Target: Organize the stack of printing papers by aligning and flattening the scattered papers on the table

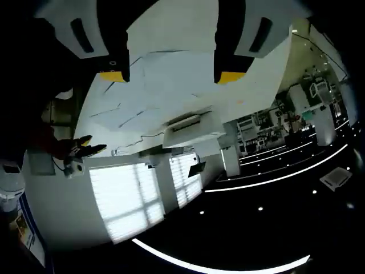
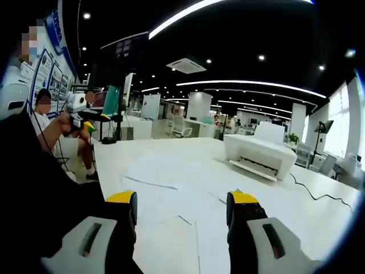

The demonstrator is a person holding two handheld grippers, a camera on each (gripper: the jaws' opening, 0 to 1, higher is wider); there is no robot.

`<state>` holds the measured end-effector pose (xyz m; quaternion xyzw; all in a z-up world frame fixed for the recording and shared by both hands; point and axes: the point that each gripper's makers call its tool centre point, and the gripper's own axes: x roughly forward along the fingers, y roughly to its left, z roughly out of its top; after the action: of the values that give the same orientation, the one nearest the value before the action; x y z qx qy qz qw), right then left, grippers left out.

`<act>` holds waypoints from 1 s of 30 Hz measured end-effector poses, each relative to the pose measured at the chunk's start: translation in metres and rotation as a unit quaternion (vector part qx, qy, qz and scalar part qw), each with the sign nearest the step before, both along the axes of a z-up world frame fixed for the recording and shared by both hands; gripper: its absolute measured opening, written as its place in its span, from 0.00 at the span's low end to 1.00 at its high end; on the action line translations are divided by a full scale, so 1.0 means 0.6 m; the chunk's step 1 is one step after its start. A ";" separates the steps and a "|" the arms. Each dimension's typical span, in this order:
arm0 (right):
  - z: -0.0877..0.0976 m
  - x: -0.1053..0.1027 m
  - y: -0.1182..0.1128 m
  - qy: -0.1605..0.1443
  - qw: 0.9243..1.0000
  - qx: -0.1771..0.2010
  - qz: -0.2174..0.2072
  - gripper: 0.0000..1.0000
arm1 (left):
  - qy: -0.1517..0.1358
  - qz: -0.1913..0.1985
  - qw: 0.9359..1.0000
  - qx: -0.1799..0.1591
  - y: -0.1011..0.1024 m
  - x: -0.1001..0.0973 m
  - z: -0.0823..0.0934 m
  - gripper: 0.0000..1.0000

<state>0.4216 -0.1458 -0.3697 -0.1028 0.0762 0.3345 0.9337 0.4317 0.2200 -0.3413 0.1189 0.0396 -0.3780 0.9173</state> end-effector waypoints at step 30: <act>0.002 0.014 0.011 0.004 1.000 0.004 0.006 0.60 | 0.010 -0.005 1.000 -0.002 -0.007 0.003 -0.011 0.64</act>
<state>0.4297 -0.1391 -0.3683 -0.0983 0.0784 0.3409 0.9316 0.4333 0.2160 -0.3481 0.1132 0.0468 -0.3836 0.9153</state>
